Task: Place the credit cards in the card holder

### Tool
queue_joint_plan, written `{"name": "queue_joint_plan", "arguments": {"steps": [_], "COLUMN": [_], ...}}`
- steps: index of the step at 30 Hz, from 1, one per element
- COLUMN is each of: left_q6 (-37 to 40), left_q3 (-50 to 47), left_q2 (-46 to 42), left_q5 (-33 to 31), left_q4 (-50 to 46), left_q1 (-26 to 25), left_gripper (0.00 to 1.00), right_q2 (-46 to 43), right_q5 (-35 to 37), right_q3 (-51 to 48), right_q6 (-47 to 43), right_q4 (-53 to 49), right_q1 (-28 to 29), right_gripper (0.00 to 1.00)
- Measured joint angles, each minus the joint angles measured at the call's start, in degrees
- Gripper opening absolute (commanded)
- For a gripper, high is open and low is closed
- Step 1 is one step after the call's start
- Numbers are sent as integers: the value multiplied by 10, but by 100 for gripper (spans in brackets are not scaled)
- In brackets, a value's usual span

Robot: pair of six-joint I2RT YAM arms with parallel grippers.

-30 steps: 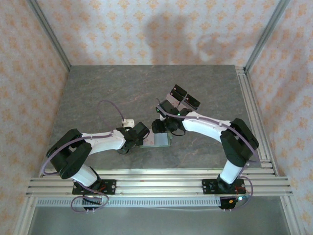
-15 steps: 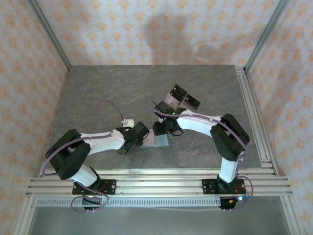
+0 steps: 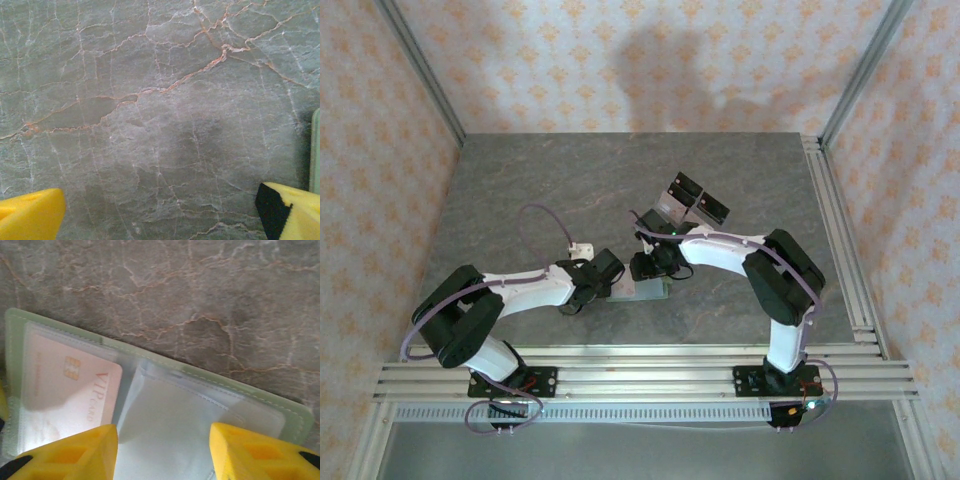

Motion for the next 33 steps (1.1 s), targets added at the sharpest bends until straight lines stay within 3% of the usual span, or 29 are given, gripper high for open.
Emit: {"name": "queue_joint_plan", "arguments": {"steps": [15,24,33], "left_q6": [17,10,-7], "left_q3": [-26,-43,-43], "left_q2": [-110,-175,-141], "left_q5": [26,35,34], "left_q4": [28,55,82], "left_q1": [-5,-96,-144], "left_gripper": [100,100,100], "right_q2": [0,0,0], "right_q5": [-73,-80,-83], "right_q3": [-29,-34,-38], "right_q6": [61,76,80], "right_q4": [82,97,106], "right_q1": [-2,-2,-2], "right_gripper": [51,51,51]}}
